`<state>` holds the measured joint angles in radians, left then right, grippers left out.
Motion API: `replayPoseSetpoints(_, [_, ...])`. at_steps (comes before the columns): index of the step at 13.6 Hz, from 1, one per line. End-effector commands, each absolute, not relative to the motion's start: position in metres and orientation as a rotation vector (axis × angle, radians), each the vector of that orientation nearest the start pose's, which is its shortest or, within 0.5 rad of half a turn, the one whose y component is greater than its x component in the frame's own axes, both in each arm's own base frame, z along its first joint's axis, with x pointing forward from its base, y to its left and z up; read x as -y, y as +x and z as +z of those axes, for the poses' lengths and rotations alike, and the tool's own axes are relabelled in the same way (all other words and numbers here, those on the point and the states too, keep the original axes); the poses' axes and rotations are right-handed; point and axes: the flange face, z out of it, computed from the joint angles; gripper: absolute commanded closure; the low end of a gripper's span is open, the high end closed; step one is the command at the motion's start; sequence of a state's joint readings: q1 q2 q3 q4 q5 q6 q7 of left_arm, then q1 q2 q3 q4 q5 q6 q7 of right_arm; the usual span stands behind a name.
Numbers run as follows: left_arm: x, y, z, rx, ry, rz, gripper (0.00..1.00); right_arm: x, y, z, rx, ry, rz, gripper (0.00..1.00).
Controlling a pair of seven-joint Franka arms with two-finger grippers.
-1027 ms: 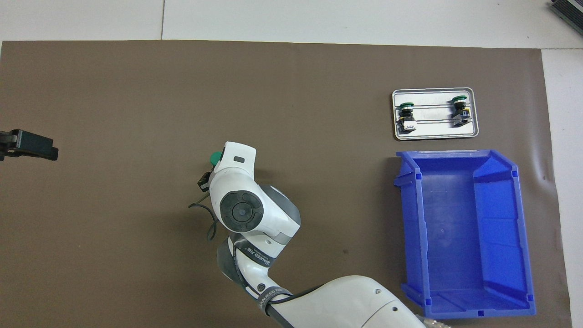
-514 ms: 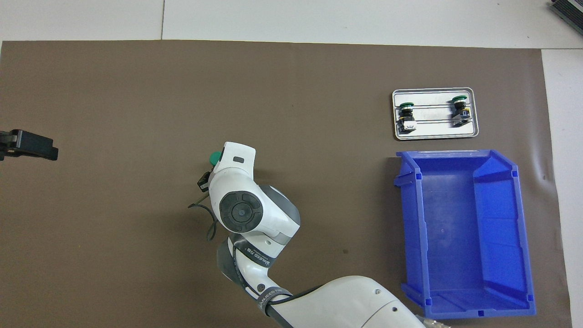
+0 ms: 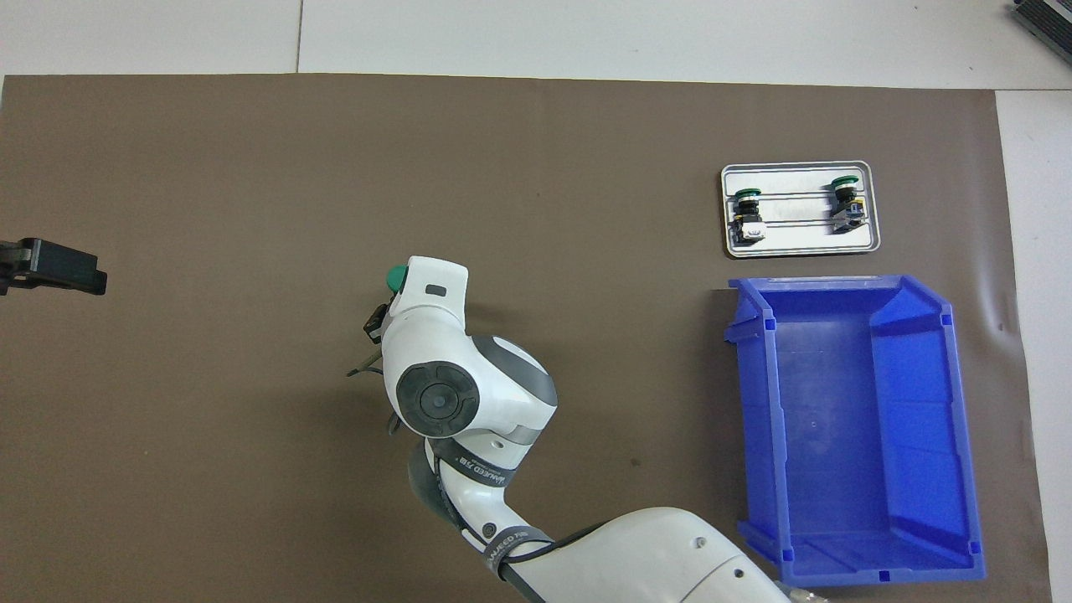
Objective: Place and press button with both arms
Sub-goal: 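Grasp the green item on the table with the right gripper, then lift and carry the green item with the right gripper to the blue bin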
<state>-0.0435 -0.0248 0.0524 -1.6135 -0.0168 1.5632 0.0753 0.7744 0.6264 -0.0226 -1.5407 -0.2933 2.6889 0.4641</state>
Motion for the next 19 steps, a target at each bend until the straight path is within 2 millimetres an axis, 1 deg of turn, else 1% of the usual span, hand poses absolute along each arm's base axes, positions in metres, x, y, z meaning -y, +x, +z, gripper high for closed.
replayPoseSetpoints(1, [-0.007,0.537,0.619,-0.104,-3.143,0.017,0.0,-0.463,0.555,0.414,0.639,-2.81,-0.908,1.0])
replayPoseSetpoints(2, [-0.006,0.537,0.619,-0.106,-3.143,0.019,0.0,-0.439,0.556,0.434,0.594,-2.817,-0.925,1.0])
replayPoseSetpoints(4, [-0.007,0.537,0.619,-0.104,-3.143,0.019,0.0,-0.391,0.561,0.464,0.501,-2.868,-0.923,1.0])
replayPoseSetpoints(6, [-0.007,0.537,0.619,-0.104,-3.143,0.019,0.0,-0.348,0.563,0.482,0.426,-2.934,-0.893,1.0])
replayPoseSetpoints(7, [-0.006,0.537,0.619,-0.106,-3.143,0.019,0.0,-0.321,0.566,0.486,0.378,-2.979,-0.86,1.0])
replayPoseSetpoints(8, [-0.006,0.537,0.619,-0.106,-3.143,0.019,0.0,-0.296,0.567,0.493,0.37,-3.019,-0.828,1.0])
replayPoseSetpoints(10, [-0.006,0.537,0.619,-0.106,-3.143,0.019,0.0,-0.244,0.569,0.502,0.37,-3.079,-0.724,1.0])
replayPoseSetpoints(11, [-0.006,0.537,0.619,-0.106,-3.143,0.019,0.0,-0.222,0.57,0.507,0.396,-3.093,-0.684,1.0])
replayPoseSetpoints(13, [-0.006,0.537,0.619,-0.106,-3.143,0.019,0.0,-0.164,0.575,0.515,0.442,-3.129,-0.585,1.0])
replayPoseSetpoints(14, [-0.007,0.537,0.619,-0.104,-3.143,0.019,0.0,-0.133,0.575,0.521,0.459,-3.117,-0.564,1.0])
replayPoseSetpoints(16, [-0.007,0.537,0.619,-0.104,-3.143,0.017,0.0,-0.08,0.564,0.513,0.477,-3.106,-0.494,1.0])
replayPoseSetpoints(17, [-0.007,0.537,0.619,-0.104,-3.143,0.019,0.0,-0.062,0.555,0.507,0.468,-3.103,-0.467,1.0])
replayPoseSetpoints(18, [-0.007,0.537,0.619,-0.104,-3.143,0.019,0.0,-0.048,0.544,0.494,0.446,-3.1,-0.432,1.0])
replayPoseSetpoints(19, [-0.007,0.537,0.619,-0.104,-3.143,0.019,0.0,-0.043,0.534,0.484,0.436,-3.097,-0.405,1.0])
